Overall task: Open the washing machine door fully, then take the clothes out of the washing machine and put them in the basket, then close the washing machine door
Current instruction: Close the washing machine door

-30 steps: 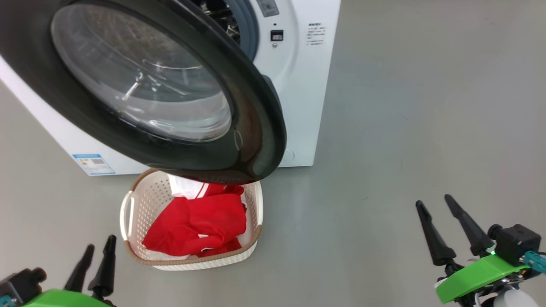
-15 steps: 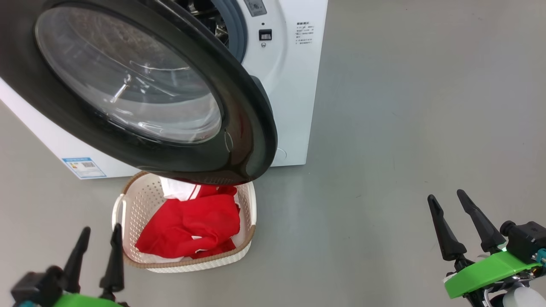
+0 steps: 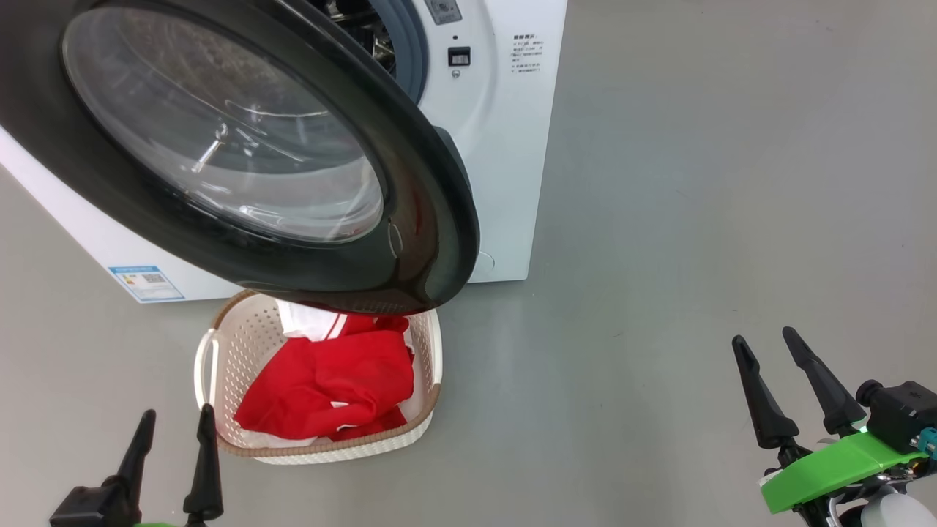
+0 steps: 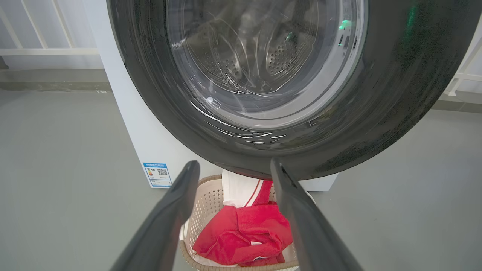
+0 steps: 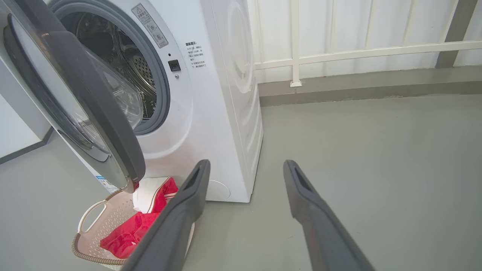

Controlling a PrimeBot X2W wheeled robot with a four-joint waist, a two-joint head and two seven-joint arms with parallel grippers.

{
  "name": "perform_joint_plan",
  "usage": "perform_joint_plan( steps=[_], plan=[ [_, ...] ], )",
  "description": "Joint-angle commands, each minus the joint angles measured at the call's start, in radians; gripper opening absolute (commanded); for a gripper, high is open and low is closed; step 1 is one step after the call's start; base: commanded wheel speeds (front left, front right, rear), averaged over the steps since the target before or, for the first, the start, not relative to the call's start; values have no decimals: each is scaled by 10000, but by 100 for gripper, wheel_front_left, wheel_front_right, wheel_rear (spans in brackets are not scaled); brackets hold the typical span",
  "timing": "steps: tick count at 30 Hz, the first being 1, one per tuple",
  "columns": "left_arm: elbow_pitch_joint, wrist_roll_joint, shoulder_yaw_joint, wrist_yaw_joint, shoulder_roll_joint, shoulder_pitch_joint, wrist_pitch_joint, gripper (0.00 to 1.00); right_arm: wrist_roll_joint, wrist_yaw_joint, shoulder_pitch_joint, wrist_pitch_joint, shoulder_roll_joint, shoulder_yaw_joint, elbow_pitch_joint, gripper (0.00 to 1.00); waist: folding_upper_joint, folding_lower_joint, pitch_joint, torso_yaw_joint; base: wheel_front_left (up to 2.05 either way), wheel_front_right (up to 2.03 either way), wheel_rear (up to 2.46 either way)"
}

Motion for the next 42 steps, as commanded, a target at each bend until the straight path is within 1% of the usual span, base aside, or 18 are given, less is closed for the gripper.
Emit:
perform_joint_plan(
  steps=[1,10,11,13,14,15,26,32,42],
  plan=[
    [-179,139,375,-29,108,-76,-121,100,15,16,45,-120,-136,190,-208,100,0,0,5,5,0,0,0],
    [-247,247,437,-29,41,-125,-122,100,78,16,-57,-120,-134,221,-259,100,0,0,-35,61,0,0,0],
    [-274,250,426,-29,25,-122,-122,100,120,16,-80,-120,-125,245,-282,99,0,0,-36,75,0,0,0],
    [-311,259,386,-29,-6,-116,-122,100,198,16,-161,-120,-121,288,-336,44,0,0,-43,118,0,0,0],
    [-335,256,362,-29,-25,-116,-122,100,236,16,-221,-120,-123,307,-375,9,0,0,-42,144,0,0,0],
    [-356,250,341,-29,-43,-118,-122,100,277,16,-294,-120,-123,338,-419,0,0,0,-41,173,0,0,0],
    [-503,299,-60,-29,-120,-111,-122,100,622,16,-1645,-120,-106,1092,-763,0,0,0,-169,681,0,0,0],
    [-621,245,-194,-29,-167,-101,-122,100,766,16,-2676,-120,80,1451,-936,0,0,0,-277,1022,0,0,0],
    [-752,166,-464,-29,-230,-183,-122,100,1031,16,-3739,-120,359,3017,-615,0,0,0,-153,1668,0,0,0]
  ],
)
